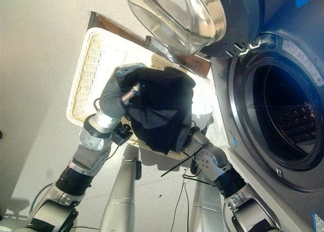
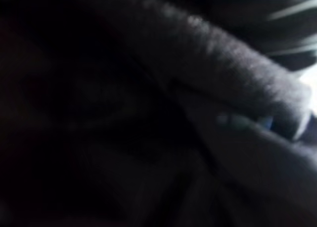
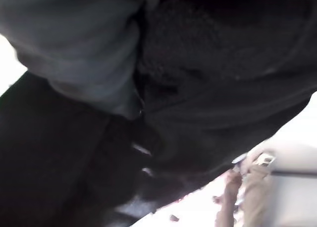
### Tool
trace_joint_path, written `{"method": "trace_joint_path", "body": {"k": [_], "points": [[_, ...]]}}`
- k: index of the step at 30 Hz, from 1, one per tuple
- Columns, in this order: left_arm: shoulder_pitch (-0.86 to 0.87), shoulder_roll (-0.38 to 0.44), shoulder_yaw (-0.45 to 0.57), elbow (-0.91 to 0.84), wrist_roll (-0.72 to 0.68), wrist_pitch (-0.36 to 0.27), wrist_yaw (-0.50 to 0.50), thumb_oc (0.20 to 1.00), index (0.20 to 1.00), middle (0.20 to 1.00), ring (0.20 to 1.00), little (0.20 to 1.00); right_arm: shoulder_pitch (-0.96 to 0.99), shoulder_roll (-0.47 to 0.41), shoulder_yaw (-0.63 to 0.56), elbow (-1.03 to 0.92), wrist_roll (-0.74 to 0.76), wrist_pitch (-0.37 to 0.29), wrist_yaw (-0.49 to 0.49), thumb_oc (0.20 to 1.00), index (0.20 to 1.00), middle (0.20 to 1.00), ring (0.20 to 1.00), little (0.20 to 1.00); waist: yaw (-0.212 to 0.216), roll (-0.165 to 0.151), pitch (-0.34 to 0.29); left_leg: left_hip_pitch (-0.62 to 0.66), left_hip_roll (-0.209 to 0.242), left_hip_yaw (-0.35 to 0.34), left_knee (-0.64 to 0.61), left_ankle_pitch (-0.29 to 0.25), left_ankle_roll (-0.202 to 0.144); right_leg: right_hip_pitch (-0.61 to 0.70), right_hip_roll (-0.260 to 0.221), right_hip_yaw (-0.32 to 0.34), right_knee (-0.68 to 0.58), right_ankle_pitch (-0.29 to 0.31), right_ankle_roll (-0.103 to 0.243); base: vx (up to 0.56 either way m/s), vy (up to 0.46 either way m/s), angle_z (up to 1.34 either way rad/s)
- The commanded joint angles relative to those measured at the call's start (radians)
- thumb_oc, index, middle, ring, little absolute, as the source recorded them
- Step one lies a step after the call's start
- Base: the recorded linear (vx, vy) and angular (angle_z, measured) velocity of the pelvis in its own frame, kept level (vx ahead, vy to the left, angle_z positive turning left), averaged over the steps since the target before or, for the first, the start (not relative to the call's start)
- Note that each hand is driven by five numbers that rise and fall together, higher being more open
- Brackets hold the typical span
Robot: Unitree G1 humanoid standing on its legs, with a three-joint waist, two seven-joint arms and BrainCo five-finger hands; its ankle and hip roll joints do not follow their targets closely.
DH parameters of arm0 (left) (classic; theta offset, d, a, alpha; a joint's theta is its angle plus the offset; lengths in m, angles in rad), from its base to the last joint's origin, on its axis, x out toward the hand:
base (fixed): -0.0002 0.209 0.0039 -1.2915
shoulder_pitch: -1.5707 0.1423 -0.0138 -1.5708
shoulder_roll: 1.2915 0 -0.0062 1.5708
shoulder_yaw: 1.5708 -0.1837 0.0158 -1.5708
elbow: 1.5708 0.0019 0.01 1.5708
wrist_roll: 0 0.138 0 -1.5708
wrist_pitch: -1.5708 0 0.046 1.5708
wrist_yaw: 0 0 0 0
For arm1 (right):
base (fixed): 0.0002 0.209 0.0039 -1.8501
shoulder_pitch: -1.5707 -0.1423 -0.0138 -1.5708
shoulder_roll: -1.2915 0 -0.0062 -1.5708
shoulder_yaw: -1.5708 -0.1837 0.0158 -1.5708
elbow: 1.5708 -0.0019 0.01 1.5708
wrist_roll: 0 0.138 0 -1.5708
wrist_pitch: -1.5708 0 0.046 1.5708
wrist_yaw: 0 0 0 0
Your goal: Put the clothes into the washing machine.
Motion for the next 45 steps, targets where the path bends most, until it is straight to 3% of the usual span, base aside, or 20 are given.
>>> {"method": "trace_joint_path", "body": {"k": [1,2,3,4,5,7,8,9,11,14,16,17,18,19,22,23,26,31,38,45], "points": [[-0.049,-0.021,0.024,-0.05,0.206,-0.004,0.061,0.2,0.2,0.2,0.2,0.2,0.004,0.013,-0.021,-0.105,0.154,-0.049,0.083,0.2,0.2,0.2,0.2,0.2,-0.025,0.028,-0.017,-0.08,-0.124,0.02,0.075,-0.009,0.132,0.05,0.077,-0.109,-0.225,0.184,0.009,0.0,0.0,0.0],[-0.044,-0.012,0.016,-0.047,0.23,0.008,0.065,0.2,0.2,0.2,0.2,0.2,0.015,0.013,-0.02,-0.11,0.169,-0.048,0.091,0.2,0.2,0.2,0.2,0.2,-0.024,0.03,-0.017,-0.06,-0.122,0.016,0.08,-0.03,0.13,0.068,0.079,-0.103,-0.217,0.164,0.015,0.0,0.0,0.0],[-0.052,0.0,0.012,-0.048,0.264,0.018,0.077,0.231,0.231,0.231,0.231,0.231,0.013,0.009,-0.024,-0.116,0.185,-0.047,0.105,0.2,0.2,0.2,0.2,0.2,-0.027,0.029,-0.017,-0.081,-0.124,0.021,0.076,-0.009,0.132,0.05,0.076,-0.11,-0.226,0.185,0.011,0.0,0.0,0.0],[-0.055,0.015,0.003,-0.044,0.3,0.027,0.101,0.445,0.445,0.445,0.445,0.445,0.018,0.006,-0.026,-0.123,0.206,-0.044,0.119,0.2,0.2,0.2,0.2,0.2,-0.028,0.03,-0.017,-0.081,-0.123,0.021,0.075,-0.009,0.132,0.05,0.075,-0.109,-0.228,0.187,0.011,-0.03,0.004,0.02],[-0.055,0.015,0.003,-0.044,0.3,0.027,0.101,0.445,0.445,0.445,0.445,0.445,0.018,0.006,-0.026,-0.123,0.206,-0.044,0.119,0.2,0.2,0.2,0.2,0.2,-0.028,0.03,-0.017,-0.081,-0.123,0.021,0.075,-0.009,0.132,0.05,0.075,-0.109,-0.228,0.187,0.011,0.05,-0.005,0.01],[-0.051,0.041,-0.015,-0.027,0.354,0.042,0.13,1.0,1.0,1.0,1.0,1.0,0.036,0.004,-0.024,-0.132,0.259,-0.031,0.157,0.2,0.2,0.2,0.2,0.2,-0.028,0.031,-0.017,-0.053,-0.118,0.018,0.078,-0.036,0.129,0.075,0.077,-0.101,-0.223,0.162,0.022,0.03,-0.003,0.0],[-0.062,0.054,-0.016,-0.023,0.377,0.046,0.143,1.0,1.0,1.0,1.0,1.0,0.03,0.0,-0.025,-0.138,0.263,-0.033,0.168,0.2,0.2,0.2,0.2,0.2,-0.03,0.031,-0.017,-0.08,-0.119,0.024,0.072,-0.008,0.131,0.051,0.072,-0.109,-0.234,0.189,0.015,0.0,0.0,0.0],[-0.059,0.06,-0.023,-0.018,0.394,0.055,0.15,1.0,1.0,1.0,1.0,1.0,0.039,0.002,-0.021,-0.135,0.261,-0.04,0.176,0.2,0.2,0.2,0.2,0.2,-0.028,0.033,-0.017,-0.061,-0.117,0.02,0.075,-0.028,0.129,0.068,0.074,-0.104,-0.226,0.168,0.021,0.0,0.0,0.0],[-0.073,0.076,-0.028,-0.006,0.425,0.069,0.17,1.0,1.0,1.0,1.0,1.0,0.033,-0.003,-0.023,-0.136,0.268,-0.05,0.186,0.2,0.2,0.2,0.2,0.2,-0.03,0.033,-0.017,-0.081,-0.117,0.024,0.07,-0.006,0.13,0.05,0.07,-0.111,-0.234,0.19,0.017,0.0,0.0,0.0],[-0.065,0.078,-0.034,0.001,0.438,0.074,0.176,1.0,1.0,1.0,1.0,1.0,0.04,-0.003,-0.022,-0.135,0.275,-0.054,0.189,0.2,0.2,0.2,0.2,0.2,-0.029,0.034,-0.017,-0.053,-0.115,0.018,0.075,-0.033,0.127,0.074,0.074,-0.103,-0.224,0.164,0.024,0.02,-0.001,0.0],[-0.073,0.107,-0.034,0.017,0.558,0.163,0.37,1.0,1.0,1.0,1.0,1.0,0.041,-0.01,-0.026,-0.141,0.307,-0.082,0.222,0.2,0.2,0.2,0.2,0.2,-0.029,0.036,-0.017,-0.06,-0.114,0.017,0.068,-0.023,0.127,0.067,0.073,-0.103,-0.233,0.175,0.025,-0.02,-0.003,0.0],[-0.08,0.11,-0.032,0.021,0.58,0.173,0.404,1.0,1.0,1.0,1.0,1.0,0.033,-0.012,-0.028,-0.142,0.31,-0.084,0.226,0.2,0.2,0.2,0.2,0.2,-0.031,0.035,-0.017,-0.081,-0.115,0.022,0.064,-0.002,0.129,0.049,0.07,-0.109,-0.241,0.195,0.019,0.0,0.0,0.0],[-0.072,0.111,-0.029,0.032,0.604,0.191,0.466,1.0,1.0,1.0,1.0,1.0,0.039,-0.008,-0.028,-0.141,0.313,-0.088,0.229,0.2,0.2,0.2,0.2,0.2,-0.028,0.036,-0.017,-0.062,-0.113,0.018,0.069,-0.023,0.127,0.066,0.072,-0.103,-0.231,0.174,0.025,-0.04,-0.01,-0.02],[-0.075,0.114,-0.014,0.05,0.66,0.206,0.576,1.0,1.0,1.0,1.0,1.0,0.027,-0.006,-0.034,-0.141,0.322,-0.089,0.236,0.2,0.2,0.2,0.2,0.2,-0.028,0.034,-0.017,-0.086,-0.114,0.02,0.068,-0.001,0.128,0.045,0.067,-0.109,-0.237,0.195,0.02,0.0,0.0,0.0],[-0.069,0.114,-0.002,0.062,0.683,0.207,0.636,1.0,1.0,1.0,1.0,1.0,0.024,-0.001,-0.037,-0.14,0.318,-0.092,0.234,0.2,0.2,0.2,0.2,0.2,-0.025,0.034,-0.017,-0.087,-0.114,0.017,0.071,-0.002,0.127,0.044,0.066,-0.11,-0.233,0.193,0.019,-0.01,-0.002,0.0],[-0.062,0.11,0.01,0.072,0.717,0.217,0.719,1.0,1.0,1.0,1.0,1.0,0.018,0.007,-0.038,-0.143,0.332,-0.09,0.234,0.2,0.2,0.2,0.2,0.2,-0.022,0.033,-0.017,-0.089,-0.114,0.014,0.071,-0.001,0.126,0.043,0.066,-0.111,-0.23,0.192,0.019,0.0,0.0,0.0],[-0.049,0.106,0.024,0.078,0.755,0.236,0.807,1.0,1.0,1.0,1.0,1.0,0.019,0.02,-0.041,-0.147,0.334,-0.097,0.232,0.2,0.2,0.2,0.2,0.2,-0.018,0.032,-0.017,-0.089,-0.115,0.011,0.071,-0.001,0.124,0.041,0.064,-0.114,-0.228,0.192,0.02,0.0,0.0,0.0],[-0.044,0.086,0.04,0.085,0.733,0.278,0.934,1.0,1.0,1.0,1.0,1.0,0.009,0.04,-0.049,-0.154,0.35,-0.104,0.234,0.2,0.2,0.2,0.2,0.2,-0.014,0.029,-0.017,-0.087,-0.114,0.01,0.068,-0.001,0.123,0.044,0.062,-0.118,-0.227,0.191,0.021,0.0,0.0,0.0],[-0.026,0.045,0.059,0.109,0.603,0.226,0.993,1.0,1.0,1.0,1.0,1.0,0.0,0.066,-0.063,-0.162,0.373,-0.136,0.254,0.2,0.2,0.2,0.2,0.2,-0.011,0.026,-0.017,-0.086,-0.116,0.009,0.069,-0.004,0.12,0.045,0.061,-0.122,-0.222,0.188,0.024,0.0,0.0,0.0],[-0.019,0.036,0.057,0.127,0.528,0.255,0.957,1.0,1.0,1.0,1.0,1.0,-0.006,0.064,-0.084,-0.166,0.39,-0.16,0.304,0.2,0.2,0.2,0.2,0.2,-0.013,0.025,-0.017,-0.087,-0.114,0.011,0.065,0.0,0.119,0.044,0.066,-0.119,-0.225,0.19,0.025,0.0,0.0,0.0]]}}
